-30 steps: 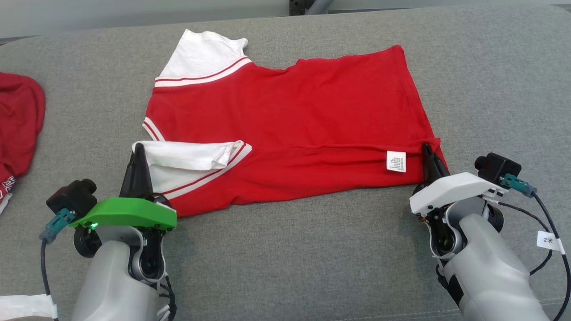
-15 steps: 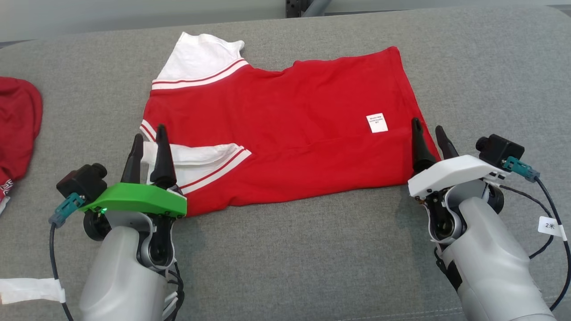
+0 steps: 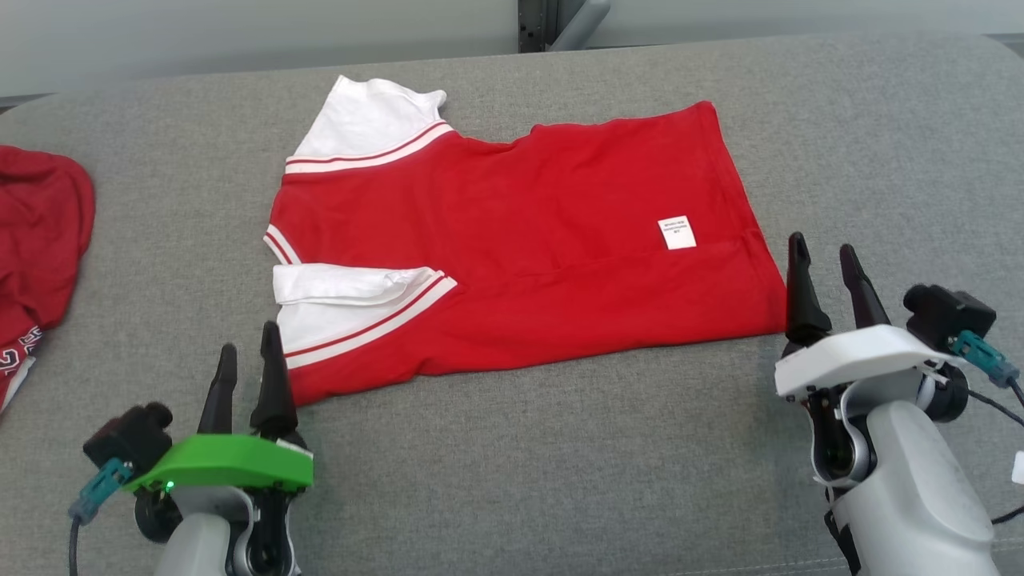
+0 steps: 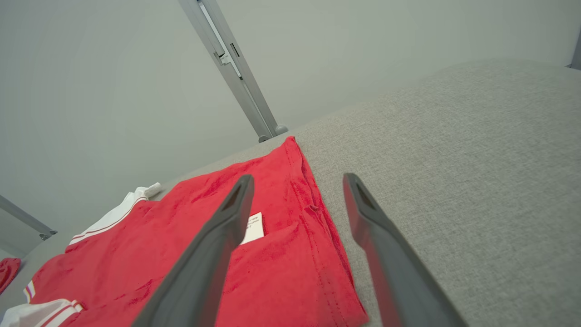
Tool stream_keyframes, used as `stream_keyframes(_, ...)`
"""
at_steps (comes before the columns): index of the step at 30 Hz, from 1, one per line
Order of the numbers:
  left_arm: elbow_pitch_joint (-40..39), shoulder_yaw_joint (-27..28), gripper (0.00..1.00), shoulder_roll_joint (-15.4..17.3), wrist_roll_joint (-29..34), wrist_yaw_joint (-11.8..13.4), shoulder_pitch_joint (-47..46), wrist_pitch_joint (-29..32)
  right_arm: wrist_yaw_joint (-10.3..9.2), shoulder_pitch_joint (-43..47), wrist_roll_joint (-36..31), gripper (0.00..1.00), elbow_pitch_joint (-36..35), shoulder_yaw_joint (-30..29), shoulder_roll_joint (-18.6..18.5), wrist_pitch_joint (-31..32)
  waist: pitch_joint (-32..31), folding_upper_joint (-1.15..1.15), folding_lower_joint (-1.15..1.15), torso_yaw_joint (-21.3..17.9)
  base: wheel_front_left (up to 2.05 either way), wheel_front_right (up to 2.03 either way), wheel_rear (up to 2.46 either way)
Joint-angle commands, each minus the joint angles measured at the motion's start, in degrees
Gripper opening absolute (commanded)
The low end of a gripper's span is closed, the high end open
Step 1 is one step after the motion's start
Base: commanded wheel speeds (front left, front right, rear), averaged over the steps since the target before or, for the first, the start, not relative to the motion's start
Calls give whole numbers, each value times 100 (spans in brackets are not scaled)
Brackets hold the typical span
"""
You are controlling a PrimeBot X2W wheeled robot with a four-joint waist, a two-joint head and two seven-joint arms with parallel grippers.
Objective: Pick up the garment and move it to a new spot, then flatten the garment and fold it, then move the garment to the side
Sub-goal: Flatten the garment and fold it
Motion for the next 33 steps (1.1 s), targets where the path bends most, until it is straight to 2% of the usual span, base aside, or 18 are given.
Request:
stream_keyframes(1, 14, 61, 100, 64, 2, 12, 170, -3, -4, 198, -128, 100, -125, -75, -12, -23, -52, 41, 0, 22, 0, 0, 0)
stream_keyframes(8, 282, -66, 100, 145, -205, 12, 659, 141, -4, 850, -97, 100, -591, -234, -11, -22, -111, 41, 0, 32, 0, 0, 0)
stream_keyframes(14, 422, -195, 100, 192, -277, 63, 612, 425, -4, 1012, -79, 100, -712, -207, -10, -23, -37, 41, 0, -28, 0, 0, 0)
stream_keyframes(20, 674, -195, 100, 246, -273, 240, 316, 618, -4, 920, -236, 100, -694, -159, -10, -22, 75, 41, 0, -127, 0, 0, 0)
stream_keyframes(24, 836, -228, 100, 290, -273, 265, 136, 730, -4, 835, -565, 100, -346, -199, -10, -23, 144, 41, 0, -179, 0, 0, 0)
stream_keyframes(25, 874, -243, 87, 308, -244, 278, 99, 763, -4, 782, -669, 100, -206, -189, -7, -22, 162, 41, 0, -190, 0, 0, 0)
stream_keyframes(26, 952, -282, 47, 332, -197, 310, 44, 809, -4, 639, -808, 100, 49, -156, -10, -22, 188, 41, 0, -201, 0, 0, 0)
stream_keyframes(28, 1014, -325, 26, 341, -160, 321, -5, 848, -4, 494, -867, 100, 343, -92, -9, -22, 211, 41, 0, -204, 0, 0, 0)
stream_keyframes(29, 1035, -352, 10, 341, -136, 317, -26, 855, -4, 401, -890, 100, 480, -60, -10, -21, 221, 41, 0, -201, 0, 0, 0)
stream_keyframes(30, 1049, -386, 0, 335, -117, 313, -42, 868, -4, 311, -923, 100, 624, -30, -10, -15, 228, 41, 0, -195, 0, 0, 0)
stream_keyframes(33, 1060, -473, 0, 331, -88, 290, -85, 857, -4, 62, -1030, 100, 1040, -34, -11, -9, 233, 41, 0, -150, 0, 0, 0)
